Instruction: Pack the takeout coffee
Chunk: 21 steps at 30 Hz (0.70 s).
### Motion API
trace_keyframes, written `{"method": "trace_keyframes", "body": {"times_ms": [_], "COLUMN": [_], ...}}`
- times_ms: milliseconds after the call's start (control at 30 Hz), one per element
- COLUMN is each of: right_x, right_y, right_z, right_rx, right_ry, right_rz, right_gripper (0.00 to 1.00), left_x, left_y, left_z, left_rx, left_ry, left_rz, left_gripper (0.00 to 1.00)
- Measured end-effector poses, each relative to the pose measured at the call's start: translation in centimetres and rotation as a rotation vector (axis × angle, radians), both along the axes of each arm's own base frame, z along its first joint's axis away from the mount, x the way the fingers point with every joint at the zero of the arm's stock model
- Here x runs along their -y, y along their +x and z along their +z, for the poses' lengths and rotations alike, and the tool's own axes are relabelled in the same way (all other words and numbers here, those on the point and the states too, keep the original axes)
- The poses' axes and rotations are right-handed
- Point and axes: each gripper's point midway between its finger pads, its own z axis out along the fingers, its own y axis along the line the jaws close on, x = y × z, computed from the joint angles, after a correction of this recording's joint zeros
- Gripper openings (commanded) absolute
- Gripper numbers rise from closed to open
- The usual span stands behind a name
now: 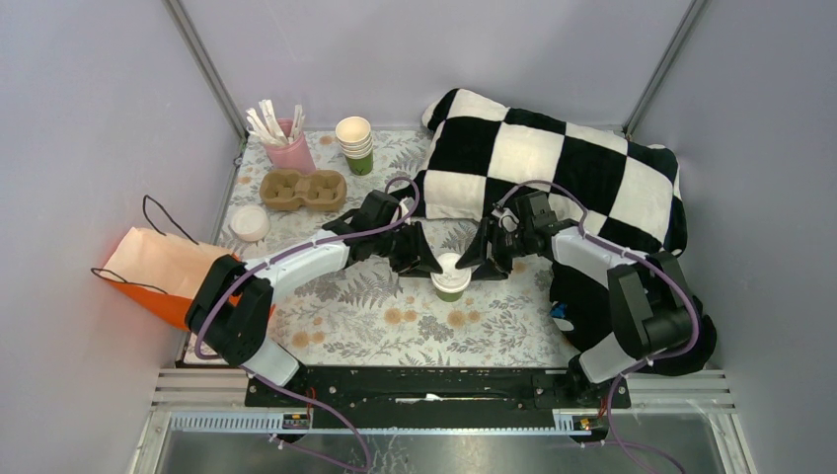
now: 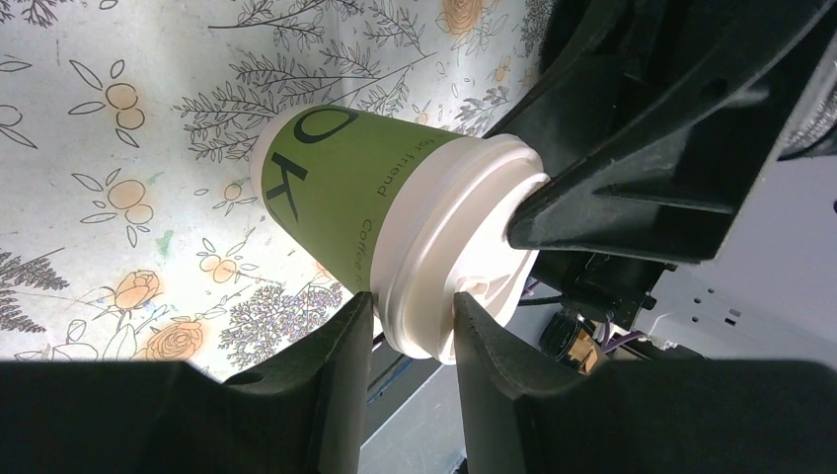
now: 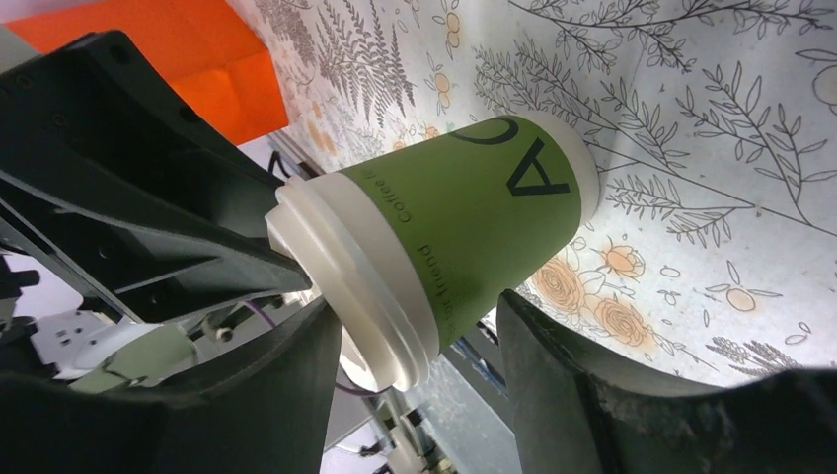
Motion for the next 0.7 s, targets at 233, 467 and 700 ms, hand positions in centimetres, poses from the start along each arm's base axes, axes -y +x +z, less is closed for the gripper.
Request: {"method": "trace_keyframes", "body": {"times_ms": [233, 467, 700], "right_x": [-0.1, 0.7, 0.5], "right_y": [-0.1, 0.6, 0.8], "right_z": [-0.1, 0.7, -0.1], "right_rx": [-0.05, -0.023, -0.064], "right_ry": [0.039, 0.037, 0.068], "right_rz": [0.008, -0.024, -0.017], "right_gripper": [0.7, 0.68, 0.71], "left_x": [0.0, 0.0, 0.0], "left_y": [0.0, 0.0, 0.0], "left_z": [0.0, 0.0, -0.1], "left_rx": [0.003, 0.005, 0.006], "left_ry": [0.0, 0.001, 0.002], "left_rz": [-0.002, -0.004, -0.007], "left_gripper": [0.39, 0.39, 0.42]}}
